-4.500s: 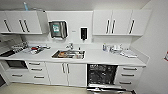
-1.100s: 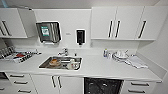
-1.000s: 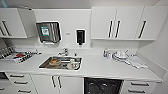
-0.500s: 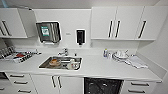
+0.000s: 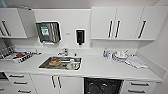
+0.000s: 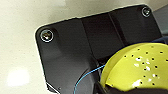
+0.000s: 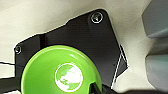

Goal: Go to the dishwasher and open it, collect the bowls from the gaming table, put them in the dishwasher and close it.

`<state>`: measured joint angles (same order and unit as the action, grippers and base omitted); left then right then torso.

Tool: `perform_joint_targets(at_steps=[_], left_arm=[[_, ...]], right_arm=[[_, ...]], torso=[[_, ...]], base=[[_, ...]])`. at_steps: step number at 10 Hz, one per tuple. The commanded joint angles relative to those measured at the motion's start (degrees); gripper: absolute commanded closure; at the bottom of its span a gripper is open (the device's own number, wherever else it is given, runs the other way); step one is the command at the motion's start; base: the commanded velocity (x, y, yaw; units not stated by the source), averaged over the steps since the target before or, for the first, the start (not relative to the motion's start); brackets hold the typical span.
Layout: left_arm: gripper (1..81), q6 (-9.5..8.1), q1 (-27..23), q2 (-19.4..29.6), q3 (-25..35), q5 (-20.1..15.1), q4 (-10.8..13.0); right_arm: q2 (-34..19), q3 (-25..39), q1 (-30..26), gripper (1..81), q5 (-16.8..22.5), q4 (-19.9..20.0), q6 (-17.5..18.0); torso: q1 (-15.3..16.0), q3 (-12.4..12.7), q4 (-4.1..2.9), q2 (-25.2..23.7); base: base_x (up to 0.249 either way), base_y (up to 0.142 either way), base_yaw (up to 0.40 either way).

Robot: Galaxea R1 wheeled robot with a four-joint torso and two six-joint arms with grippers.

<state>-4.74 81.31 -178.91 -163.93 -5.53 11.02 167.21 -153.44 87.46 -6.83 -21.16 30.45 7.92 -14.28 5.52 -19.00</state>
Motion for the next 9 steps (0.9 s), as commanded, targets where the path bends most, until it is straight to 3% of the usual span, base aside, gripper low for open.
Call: perform_joint_targets(at_steps=[1,9], left_arm=[[81.1,0.00,-2.86,-0.31,0.10,-3.08,0.14],[81.1,0.00,-2.86,-0.22,0.10,-2.99,-0.03]], right_arm=[[-0.97,-0.09,-2.41,81.1,2.34,0.16,-0.04],[-0.88,-0.09,-2.50,81.1,2.34,0.07,-0.04]], torso=[[0.00,0.00,0.00,0.00],[-0.02,0.00,0.00,0.00]], base=[[0.000,0.000,-0.163],[0.000,0.000,-0.163]])
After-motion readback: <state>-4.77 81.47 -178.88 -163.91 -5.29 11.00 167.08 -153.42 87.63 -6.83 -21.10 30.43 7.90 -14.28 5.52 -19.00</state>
